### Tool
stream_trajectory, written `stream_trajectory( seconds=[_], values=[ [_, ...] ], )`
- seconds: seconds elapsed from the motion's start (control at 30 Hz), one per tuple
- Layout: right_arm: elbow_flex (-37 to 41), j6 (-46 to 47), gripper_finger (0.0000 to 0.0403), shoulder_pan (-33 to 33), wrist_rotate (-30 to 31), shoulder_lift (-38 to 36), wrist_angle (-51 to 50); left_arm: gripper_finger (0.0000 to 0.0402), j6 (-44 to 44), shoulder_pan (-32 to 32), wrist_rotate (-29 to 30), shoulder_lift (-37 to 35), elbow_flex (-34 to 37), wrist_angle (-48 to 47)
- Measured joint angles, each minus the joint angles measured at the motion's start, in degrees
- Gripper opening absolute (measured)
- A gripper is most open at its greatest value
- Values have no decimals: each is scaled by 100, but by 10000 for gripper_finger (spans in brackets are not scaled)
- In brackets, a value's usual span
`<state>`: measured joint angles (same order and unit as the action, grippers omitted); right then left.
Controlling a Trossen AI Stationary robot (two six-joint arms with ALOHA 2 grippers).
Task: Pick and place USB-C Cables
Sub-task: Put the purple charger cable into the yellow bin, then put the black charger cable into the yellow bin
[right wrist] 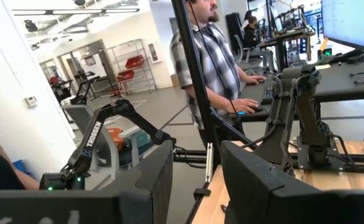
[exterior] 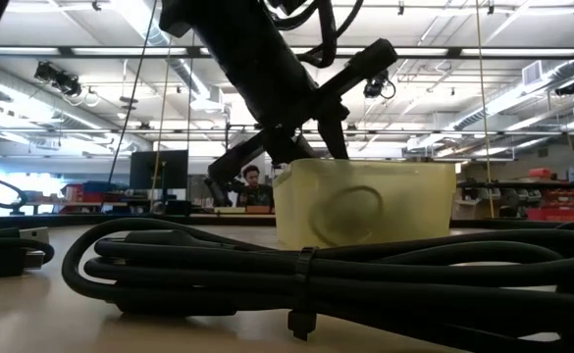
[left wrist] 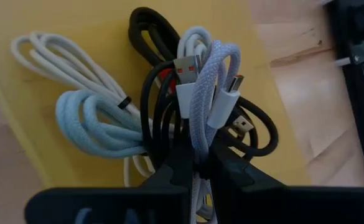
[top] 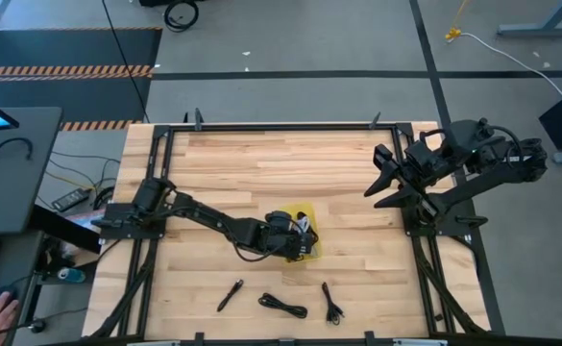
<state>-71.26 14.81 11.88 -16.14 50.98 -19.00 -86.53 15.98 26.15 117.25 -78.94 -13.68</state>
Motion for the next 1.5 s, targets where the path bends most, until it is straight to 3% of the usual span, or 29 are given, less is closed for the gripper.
stream_trajectory(
  seconds=[0.13,0.4,0.6,0.73,1.13,1.37,1.5],
  values=[
    [0,0,142,0,0,0,-1,35,6,-45,-113,0,-2,13],
    [0,0,142,0,-2,0,-2,102,61,-65,-120,0,1,113],
    [0,0,142,0,-9,0,-4,109,650,-80,-129,4,7,900],
    [0,2,142,0,-11,0,-5,109,892,-108,-131,-50,7,931],
    [0,59,142,0,-11,0,-11,69,632,-76,-61,-256,7,149],
    [0,59,142,0,-11,0,-4,8,615,7,217,-259,7,40],
    [0,55,142,0,-9,-1,-2,16,624,0,278,-369,-2,58]
  ],
)
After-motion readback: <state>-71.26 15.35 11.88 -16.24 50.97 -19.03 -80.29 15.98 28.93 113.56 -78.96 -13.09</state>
